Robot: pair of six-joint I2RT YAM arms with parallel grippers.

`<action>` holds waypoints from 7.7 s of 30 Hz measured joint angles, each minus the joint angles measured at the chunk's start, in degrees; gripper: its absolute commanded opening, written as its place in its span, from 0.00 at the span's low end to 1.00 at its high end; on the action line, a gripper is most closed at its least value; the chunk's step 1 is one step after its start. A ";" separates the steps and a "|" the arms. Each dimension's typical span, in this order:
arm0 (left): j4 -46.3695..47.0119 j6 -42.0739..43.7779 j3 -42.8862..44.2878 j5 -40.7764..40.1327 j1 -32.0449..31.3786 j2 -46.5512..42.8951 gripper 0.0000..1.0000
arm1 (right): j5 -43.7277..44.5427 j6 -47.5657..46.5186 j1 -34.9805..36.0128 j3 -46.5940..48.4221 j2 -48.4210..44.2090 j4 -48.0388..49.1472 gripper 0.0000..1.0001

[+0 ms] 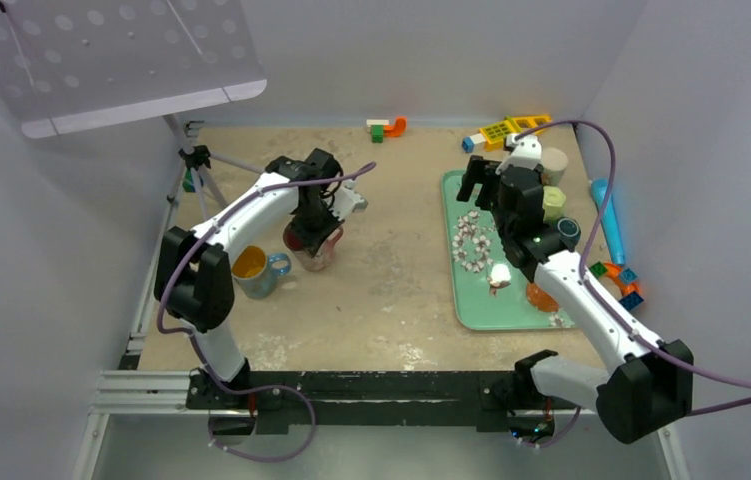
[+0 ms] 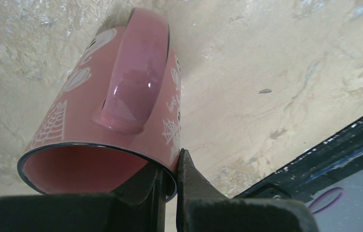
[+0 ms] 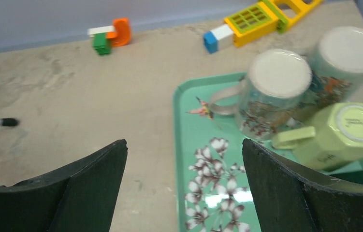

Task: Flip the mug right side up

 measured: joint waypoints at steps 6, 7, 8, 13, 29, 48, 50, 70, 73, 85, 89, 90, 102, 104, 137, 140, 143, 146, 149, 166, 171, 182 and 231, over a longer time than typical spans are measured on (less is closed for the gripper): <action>-0.24 2.95 -0.26 -3.96 -0.72 0.81 0.00 | 4.15 2.19 -4.39 1.42 3.34 -2.29 0.98; -0.22 3.43 -0.50 -4.31 -0.87 0.81 0.00 | 5.31 3.02 -4.83 2.23 4.04 -2.97 0.98; -0.24 4.07 -0.76 -4.55 -1.03 0.81 0.03 | 6.36 3.87 -5.11 3.32 4.94 -3.65 0.98; -1.31 6.16 -1.18 -4.50 -1.86 1.14 0.26 | 10.36 8.02 -5.81 8.81 10.03 -5.25 0.96; -5.84 7.39 3.32 6.99 -1.90 -10.64 0.63 | 16.15 30.03 -6.19 29.92 37.81 -17.79 0.68; -7.06 7.41 -1.14 13.25 -1.86 -22.67 0.65 | 6.95 -53.22 -2.05 39.76 47.34 -23.06 0.94; -7.06 7.43 -1.14 13.27 -1.84 -22.67 0.65 | 7.04 -59.23 -2.38 38.40 47.47 -22.34 0.93; -7.06 7.41 -1.14 13.46 -1.84 -21.33 0.65 | 9.38 -78.47 -5.38 41.05 58.05 -27.19 0.67; -7.06 7.43 -1.14 13.46 -1.84 -21.33 0.65 | 9.33 -79.03 -6.32 41.03 58.29 -27.12 0.63; -7.06 7.41 -1.11 13.46 -1.84 -21.27 0.65 | 9.51 -81.22 -6.51 41.03 58.29 -25.97 0.00; -7.06 7.41 -1.11 13.44 -1.84 -20.94 0.65 | 11.32 -82.16 -6.67 41.05 58.10 -25.92 0.00; -7.06 7.41 -1.11 13.44 -1.84 -20.83 0.65 | 11.45 -82.14 -6.60 41.05 58.10 -25.88 0.00; -7.10 7.39 -1.03 13.46 -1.84 -20.74 0.65 | 7.43 -76.02 -4.76 40.96 54.14 -24.09 0.00; -7.15 7.39 -0.70 13.53 -1.84 -20.74 0.66 | 5.95 -73.13 -4.59 39.89 51.39 -22.77 0.00; -4.94 -4.26 13.11 40.63 2.86 -35.82 1.00 | -9.75 -27.45 15.50 18.01 2.89 -0.96 0.00; -1.70 -7.93 13.11 41.18 2.84 -37.16 1.00 | -16.04 -21.73 16.37 15.91 0.20 1.25 0.00; 0.94 -11.32 13.11 42.32 2.86 -37.03 1.00 | -21.20 -16.74 17.57 14.34 -1.05 3.43 0.00; 3.02 -14.25 13.09 43.87 2.84 -36.00 0.98 | -25.40 -12.94 19.41 13.68 -1.38 5.07 0.00; 4.87 -16.68 12.94 44.83 2.84 -34.91 0.93 | -28.79 -9.84 21.16 13.46 -1.53 6.86 0.00; 12.46 -24.65 7.02 50.82 2.67 -33.20 0.58 | -32.33 -0.87 24.72 13.44 5.77 15.69 0.00; 12.24 -24.65 6.40 49.77 2.75 -32.83 0.20 | -32.50 1.42 24.76 13.46 7.19 17.07 0.00; 0.98 -17.42 9.03 35.82 2.99 -31.76 0.00 | -30.84 -0.79 24.85 16.00 8.28 11.78 0.81; -1.01 14.51 -16.70 5.70 -14.45 -32.22 0.74 | 8.02 -31.69 -0.17 19.80 25.49 -20.52 0.91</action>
